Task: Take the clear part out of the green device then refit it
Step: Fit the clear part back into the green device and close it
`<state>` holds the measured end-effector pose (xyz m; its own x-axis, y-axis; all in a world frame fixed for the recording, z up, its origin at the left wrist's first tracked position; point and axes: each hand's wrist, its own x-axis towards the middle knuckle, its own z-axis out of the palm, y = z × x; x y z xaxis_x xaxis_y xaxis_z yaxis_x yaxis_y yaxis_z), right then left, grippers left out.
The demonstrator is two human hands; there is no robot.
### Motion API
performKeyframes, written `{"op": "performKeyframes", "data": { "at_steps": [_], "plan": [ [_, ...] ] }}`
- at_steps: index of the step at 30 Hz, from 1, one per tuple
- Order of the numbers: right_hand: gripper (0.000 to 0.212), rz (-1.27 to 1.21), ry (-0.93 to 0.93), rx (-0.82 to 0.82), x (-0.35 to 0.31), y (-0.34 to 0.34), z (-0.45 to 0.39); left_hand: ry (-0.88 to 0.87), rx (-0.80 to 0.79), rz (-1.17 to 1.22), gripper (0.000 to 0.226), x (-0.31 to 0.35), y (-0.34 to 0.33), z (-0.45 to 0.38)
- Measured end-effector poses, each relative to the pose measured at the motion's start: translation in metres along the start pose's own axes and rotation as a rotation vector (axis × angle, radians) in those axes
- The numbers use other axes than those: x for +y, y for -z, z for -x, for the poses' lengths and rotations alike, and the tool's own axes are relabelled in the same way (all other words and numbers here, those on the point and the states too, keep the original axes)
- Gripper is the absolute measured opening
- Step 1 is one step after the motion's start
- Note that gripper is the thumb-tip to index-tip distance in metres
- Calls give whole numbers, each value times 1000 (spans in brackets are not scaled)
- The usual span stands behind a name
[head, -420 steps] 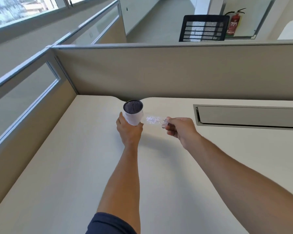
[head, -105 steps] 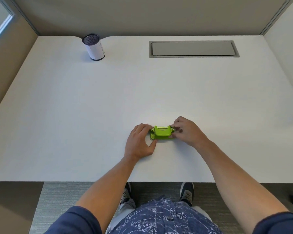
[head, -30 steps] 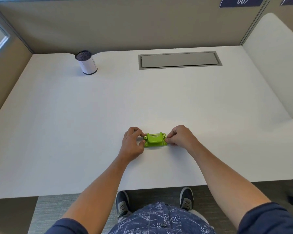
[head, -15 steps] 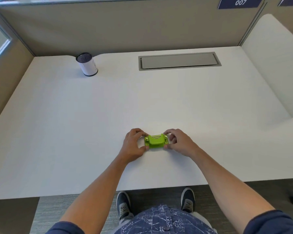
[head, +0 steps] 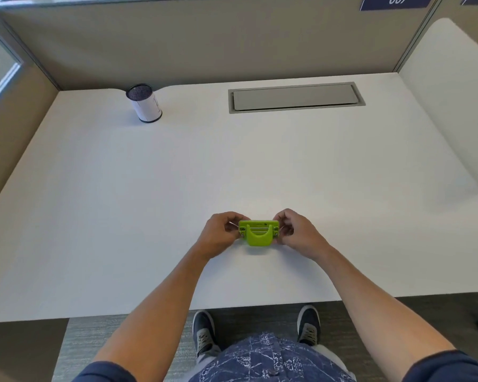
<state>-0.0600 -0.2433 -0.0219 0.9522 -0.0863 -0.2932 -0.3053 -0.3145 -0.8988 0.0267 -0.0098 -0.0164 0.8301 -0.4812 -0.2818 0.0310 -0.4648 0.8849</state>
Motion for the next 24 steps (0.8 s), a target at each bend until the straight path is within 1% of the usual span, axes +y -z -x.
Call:
{"op": "performKeyframes", "data": {
  "at_steps": [3,5,13,18,21,23,24],
  "plan": [
    [30,-71,4,-20,3,5,0,11,29,16,28,-1,0,0],
    [29,-87,-13,-18,4,7,1,9,46,24,26,-1,0,1],
    [28,11,19,62,4,-2,2,20,108,-53,30,1,-3,1],
    [22,40,-1,80,2,-3,-4,44,103,-92,27,1,-3,-1],
    [20,-14,-40,107,1,-3,-7,76,100,-39,31,0,-1,-3],
    [23,-56,-66,117,-1,-2,-10,103,104,43,35,0,0,-5],
    [24,-98,-74,109,-3,-2,-11,113,107,101,33,0,1,-5]
  ]
}}
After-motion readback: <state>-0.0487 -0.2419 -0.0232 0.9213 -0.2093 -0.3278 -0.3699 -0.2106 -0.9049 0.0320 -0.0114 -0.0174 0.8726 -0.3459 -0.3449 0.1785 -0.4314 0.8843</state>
